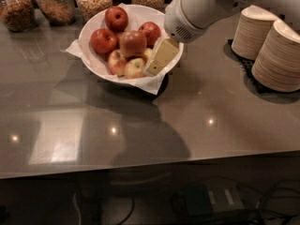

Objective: Pick apple from white bowl

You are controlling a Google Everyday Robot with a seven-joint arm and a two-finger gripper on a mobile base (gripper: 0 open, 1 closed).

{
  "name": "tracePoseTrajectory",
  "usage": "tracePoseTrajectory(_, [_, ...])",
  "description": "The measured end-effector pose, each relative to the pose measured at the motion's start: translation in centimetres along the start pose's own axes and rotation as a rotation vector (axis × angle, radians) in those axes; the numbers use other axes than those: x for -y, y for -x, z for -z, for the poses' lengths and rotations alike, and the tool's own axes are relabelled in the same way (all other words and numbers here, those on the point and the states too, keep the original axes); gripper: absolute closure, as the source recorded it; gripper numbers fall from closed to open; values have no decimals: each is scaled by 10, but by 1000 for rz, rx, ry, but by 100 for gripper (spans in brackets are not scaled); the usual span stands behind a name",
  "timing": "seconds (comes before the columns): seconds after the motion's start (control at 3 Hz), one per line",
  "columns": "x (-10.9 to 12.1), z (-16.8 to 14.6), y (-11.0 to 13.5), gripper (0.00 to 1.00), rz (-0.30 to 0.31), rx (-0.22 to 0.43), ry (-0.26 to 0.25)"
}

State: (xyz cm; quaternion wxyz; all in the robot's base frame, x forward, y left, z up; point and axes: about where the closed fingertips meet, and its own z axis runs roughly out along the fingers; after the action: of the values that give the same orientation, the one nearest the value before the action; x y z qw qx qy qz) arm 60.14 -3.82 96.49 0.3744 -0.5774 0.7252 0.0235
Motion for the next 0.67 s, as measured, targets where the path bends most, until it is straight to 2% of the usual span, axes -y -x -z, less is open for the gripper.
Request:
tracePoseTrajectory(0.33, [15, -46, 44, 0, 17, 29, -13])
tracePoseTrajectory(0.67, [13, -49, 44, 0, 14, 40, -15])
